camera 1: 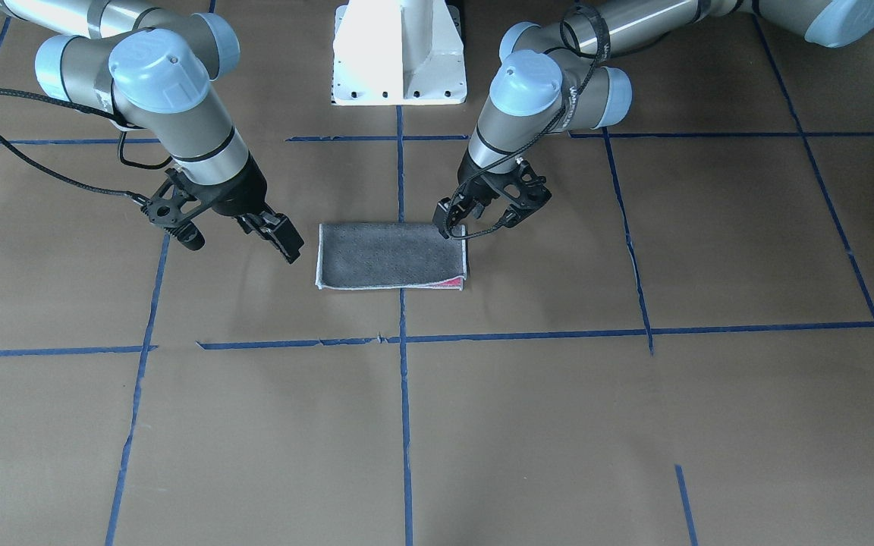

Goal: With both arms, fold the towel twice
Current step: 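Release the towel, move left gripper to strip's end while right withdraws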

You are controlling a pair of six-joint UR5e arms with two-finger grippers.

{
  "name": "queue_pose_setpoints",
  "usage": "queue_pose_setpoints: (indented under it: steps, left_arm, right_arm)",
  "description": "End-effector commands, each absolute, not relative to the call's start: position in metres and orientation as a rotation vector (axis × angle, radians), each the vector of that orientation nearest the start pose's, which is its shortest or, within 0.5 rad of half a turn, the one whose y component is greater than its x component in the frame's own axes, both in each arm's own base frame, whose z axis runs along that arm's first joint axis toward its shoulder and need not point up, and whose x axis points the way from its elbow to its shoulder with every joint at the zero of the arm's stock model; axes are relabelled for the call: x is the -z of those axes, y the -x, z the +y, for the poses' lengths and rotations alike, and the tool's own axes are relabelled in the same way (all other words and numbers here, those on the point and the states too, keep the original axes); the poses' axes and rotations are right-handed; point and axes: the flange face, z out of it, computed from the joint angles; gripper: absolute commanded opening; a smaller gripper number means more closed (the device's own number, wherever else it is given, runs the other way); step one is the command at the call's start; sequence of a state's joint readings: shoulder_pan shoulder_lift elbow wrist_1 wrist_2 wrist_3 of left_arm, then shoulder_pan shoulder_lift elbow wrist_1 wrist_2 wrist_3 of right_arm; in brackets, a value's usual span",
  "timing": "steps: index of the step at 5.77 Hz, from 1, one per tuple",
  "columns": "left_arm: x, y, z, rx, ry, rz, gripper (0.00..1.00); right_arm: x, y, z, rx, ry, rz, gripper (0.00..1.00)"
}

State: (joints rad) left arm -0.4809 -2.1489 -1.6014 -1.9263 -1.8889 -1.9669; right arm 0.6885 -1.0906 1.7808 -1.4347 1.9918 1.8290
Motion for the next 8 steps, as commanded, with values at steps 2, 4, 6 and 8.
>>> queue_pose_setpoints:
  steps: [2, 4, 6, 8]
  left_arm:
    - [-0.274, -0.571, -0.407, 0.645, 0.262, 0.967, 0.74]
    - [-0.275, -0.570, -0.407, 0.647, 0.263, 0.965, 0.28]
    - [-0.270, -0.567, -0.407, 0.647, 0.260, 0.974, 0.00]
    - [-0.259, -0.539, -0.427, 0.675, 0.237, 1.006, 0.00]
  right_arm:
    - [-0.279, 0.429, -0.474, -0.709, 0.215, -0.896, 0.99]
    - [-0.280, 0.429, -0.474, -0.711, 0.211, -0.895, 0.99]
    - [-0.278, 0.430, -0.473, -0.709, 0.211, -0.898, 0.99]
    - [-0.277, 0.429, -0.473, -0.709, 0.213, -0.899, 0.99]
